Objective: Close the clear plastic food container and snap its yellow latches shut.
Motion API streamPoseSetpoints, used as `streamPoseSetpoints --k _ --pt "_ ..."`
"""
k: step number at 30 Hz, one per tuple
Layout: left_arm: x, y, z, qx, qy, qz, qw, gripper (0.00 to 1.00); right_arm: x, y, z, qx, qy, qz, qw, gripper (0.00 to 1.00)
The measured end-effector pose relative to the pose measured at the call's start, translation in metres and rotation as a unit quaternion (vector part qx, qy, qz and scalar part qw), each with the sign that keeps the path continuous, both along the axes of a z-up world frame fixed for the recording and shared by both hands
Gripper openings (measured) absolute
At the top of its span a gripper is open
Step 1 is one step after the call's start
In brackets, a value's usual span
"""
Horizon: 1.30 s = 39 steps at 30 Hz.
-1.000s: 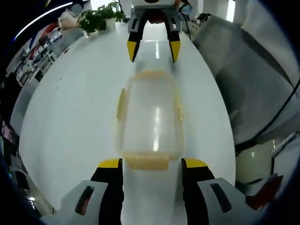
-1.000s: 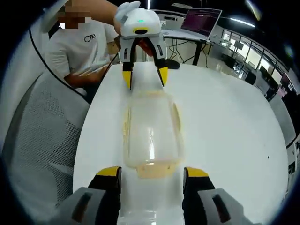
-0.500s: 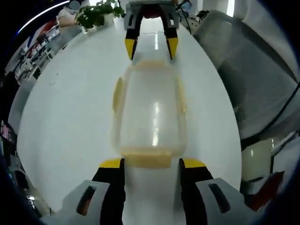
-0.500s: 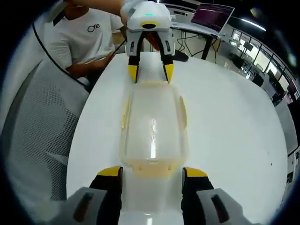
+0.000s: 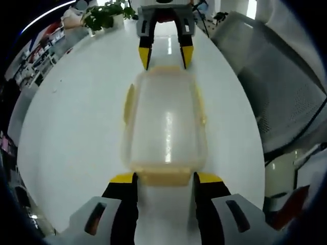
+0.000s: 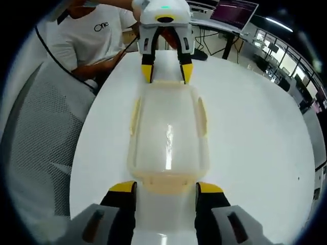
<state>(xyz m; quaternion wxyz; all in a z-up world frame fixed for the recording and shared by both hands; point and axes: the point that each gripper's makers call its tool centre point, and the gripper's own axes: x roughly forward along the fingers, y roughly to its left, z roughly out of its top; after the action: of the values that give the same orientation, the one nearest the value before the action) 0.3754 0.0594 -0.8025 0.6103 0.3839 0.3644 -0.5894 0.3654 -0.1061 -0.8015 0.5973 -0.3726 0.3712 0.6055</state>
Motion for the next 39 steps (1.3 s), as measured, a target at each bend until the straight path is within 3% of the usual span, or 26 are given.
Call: streamPoseSetpoints --k 13,22,29,33,39 --pt "-0.005 -0.001 -0.001 -0.002 0.020 -0.006 0.9998 0.40 0.002 0.002 -0.006 -0.018 0.002 0.016 0.9997 0.39" --pt "-0.002 -0.003 -0.001 -0.009 0.016 0.012 0.9998 0.39 0.003 0.001 -0.007 -0.022 -0.003 0.011 0.9997 0.38" --pt "-0.003 -0.004 -0.001 0.004 0.011 0.010 0.9999 0.37 0.003 0.001 -0.006 -0.011 -0.007 0.014 0.9998 0.37" --pt "-0.003 -0.002 0.001 0.011 -0.003 0.003 0.9999 0.37 0.000 0.002 -0.003 -0.001 -0.017 0.010 0.9998 0.37" --pt "-0.006 -0.004 0.016 0.012 0.005 0.011 0.9999 0.37 -0.001 0.000 0.012 0.005 -0.017 0.015 0.9997 0.37"
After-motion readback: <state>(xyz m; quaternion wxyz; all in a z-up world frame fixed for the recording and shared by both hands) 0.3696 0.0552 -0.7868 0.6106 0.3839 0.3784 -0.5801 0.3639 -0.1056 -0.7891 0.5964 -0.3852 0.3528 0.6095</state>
